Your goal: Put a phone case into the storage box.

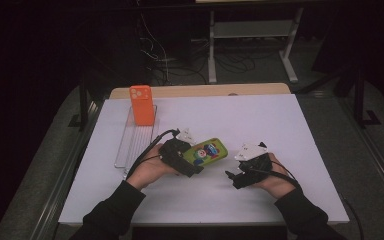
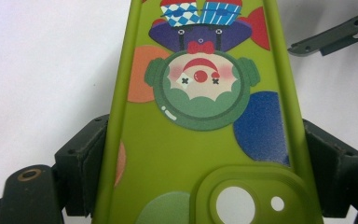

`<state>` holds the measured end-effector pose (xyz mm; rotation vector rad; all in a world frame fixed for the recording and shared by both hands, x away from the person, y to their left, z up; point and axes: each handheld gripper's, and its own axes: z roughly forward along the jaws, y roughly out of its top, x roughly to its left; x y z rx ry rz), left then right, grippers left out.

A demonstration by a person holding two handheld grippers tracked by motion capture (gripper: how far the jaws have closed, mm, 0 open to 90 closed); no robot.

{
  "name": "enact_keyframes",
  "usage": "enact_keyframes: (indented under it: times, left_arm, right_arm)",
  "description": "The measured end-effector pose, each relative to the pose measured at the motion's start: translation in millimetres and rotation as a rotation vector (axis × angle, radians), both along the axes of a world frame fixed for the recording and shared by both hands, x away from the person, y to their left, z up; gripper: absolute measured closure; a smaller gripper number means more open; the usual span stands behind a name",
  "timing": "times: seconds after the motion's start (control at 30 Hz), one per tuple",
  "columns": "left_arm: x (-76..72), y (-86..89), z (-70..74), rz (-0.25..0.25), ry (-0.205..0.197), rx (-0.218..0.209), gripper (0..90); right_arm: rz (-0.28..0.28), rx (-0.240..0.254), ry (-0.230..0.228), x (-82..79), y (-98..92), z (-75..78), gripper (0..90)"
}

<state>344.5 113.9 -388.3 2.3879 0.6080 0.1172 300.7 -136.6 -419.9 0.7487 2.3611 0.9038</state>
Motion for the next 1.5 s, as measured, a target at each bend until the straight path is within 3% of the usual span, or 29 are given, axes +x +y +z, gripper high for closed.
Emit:
enact_keyframes:
  times: [0.2,0.23,0.43,0.67,0.83,0.9,0.97,1.1,1.17,1.23,1.5]
  left_arm:
    - [0.4,-0.5,-0.5,-0.010,-0.009,0.009,15.6]
    - [1.7,0.9,0.4,-0.032,-0.014,0.034,15.6]
    - [1.0,-0.4,-0.6,-0.036,-0.008,0.037,15.5]
    - [-0.1,-1.6,-2.7,-0.018,-0.005,0.010,15.6]
    - [0.0,-0.9,-2.2,-0.017,0.004,0.015,15.6]
    - [0.1,-0.8,-2.2,-0.017,0.003,0.013,15.6]
    - [0.1,-0.8,-1.9,-0.017,0.003,0.011,15.6]
    - [-0.4,-1.1,-1.9,-0.011,0.014,0.011,15.6]
    - [-0.4,-1.3,-2.2,-0.011,0.016,0.007,15.6]
    - [0.0,-0.8,-1.8,-0.018,0.015,0.015,15.6]
    - [0.2,-0.4,-0.9,-0.017,0.021,0.004,15.6]
  right_arm:
    - [0.013,-0.066,-0.082,-3.6,3.2,0.0,1.2]
    - [0.023,-0.090,-0.098,-3.8,3.3,0.3,1.2]
    - [0.032,-0.148,-0.174,-7.8,7.2,1.1,1.2]
    - [0.057,-0.234,-0.248,-11.6,11.7,-0.3,1.2]
    - [0.069,-0.267,-0.310,-15.3,15.2,-1.1,1.2]
    - [0.091,-0.305,-0.343,-15.8,15.2,-0.7,1.2]
    - [0.081,-0.300,-0.371,-18.1,17.5,-1.8,1.2]
    - [0.108,-0.353,-0.442,-20.9,20.5,-3.0,1.3]
    - [0.138,-0.405,-0.472,-21.4,21.0,-2.5,1.3]
    - [0.135,-0.403,-0.494,-23.3,23.5,-4.0,1.3]
    - [0.172,-0.496,-0.602,-29.9,31.0,-5.5,2.5]
